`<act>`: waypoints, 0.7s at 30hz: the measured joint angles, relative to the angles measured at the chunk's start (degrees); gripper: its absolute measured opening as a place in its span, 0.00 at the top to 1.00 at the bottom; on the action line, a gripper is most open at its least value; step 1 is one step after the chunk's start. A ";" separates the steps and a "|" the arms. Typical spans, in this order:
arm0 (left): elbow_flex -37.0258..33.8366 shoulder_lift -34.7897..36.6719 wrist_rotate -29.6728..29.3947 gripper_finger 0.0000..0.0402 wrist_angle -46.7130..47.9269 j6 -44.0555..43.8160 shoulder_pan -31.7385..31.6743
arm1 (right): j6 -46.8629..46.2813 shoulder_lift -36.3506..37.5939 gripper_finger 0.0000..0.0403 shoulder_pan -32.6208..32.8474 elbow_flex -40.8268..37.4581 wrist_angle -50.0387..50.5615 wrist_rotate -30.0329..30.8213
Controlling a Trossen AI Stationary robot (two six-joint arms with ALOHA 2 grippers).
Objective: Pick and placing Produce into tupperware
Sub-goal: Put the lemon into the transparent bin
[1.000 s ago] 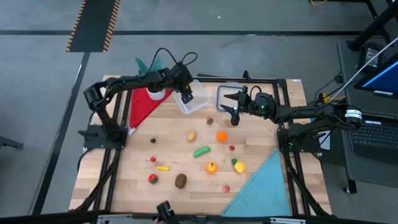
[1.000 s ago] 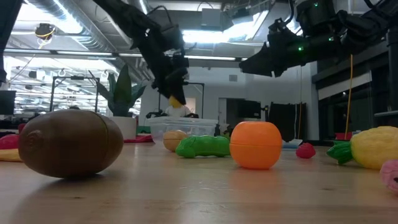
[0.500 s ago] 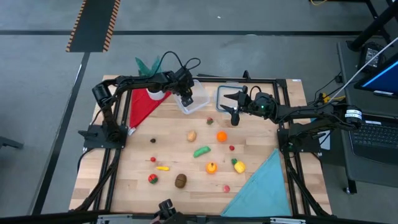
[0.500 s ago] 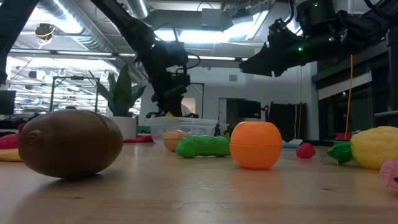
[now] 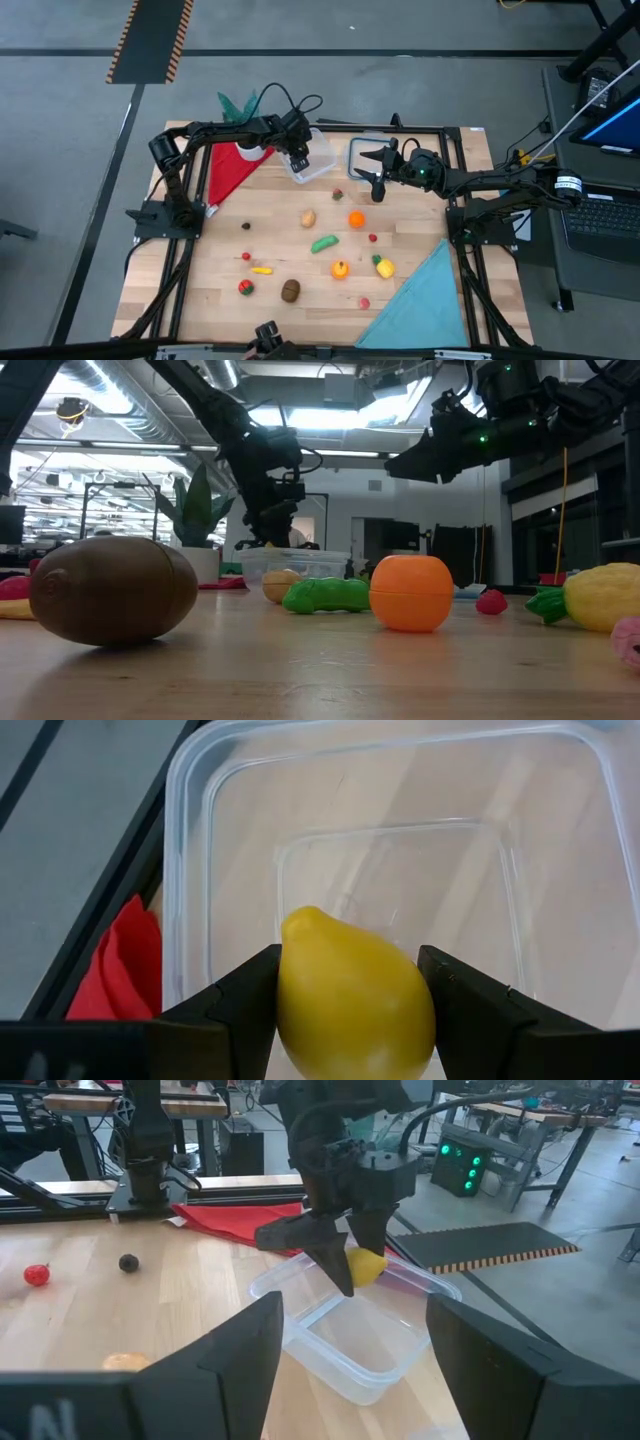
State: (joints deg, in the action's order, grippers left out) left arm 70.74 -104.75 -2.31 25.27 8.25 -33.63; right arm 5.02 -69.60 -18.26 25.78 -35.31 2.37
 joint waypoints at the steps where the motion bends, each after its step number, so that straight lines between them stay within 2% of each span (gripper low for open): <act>1: 0.00 0.00 0.00 0.49 -0.03 0.01 0.00 | 0.00 0.00 0.38 0.00 0.00 0.00 0.00; 11: -0.04 -2.12 -3.08 0.49 -0.31 1.43 0.22 | 0.02 0.00 0.38 0.00 0.00 0.02 0.00; 21: -0.04 -2.32 -3.17 0.49 -0.61 1.51 0.22 | 0.20 0.00 0.38 0.00 0.00 0.02 0.02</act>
State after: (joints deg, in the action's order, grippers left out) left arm 70.70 -107.07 -5.48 24.66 9.76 -33.41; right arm 5.21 -69.60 -18.26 25.78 -35.29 2.39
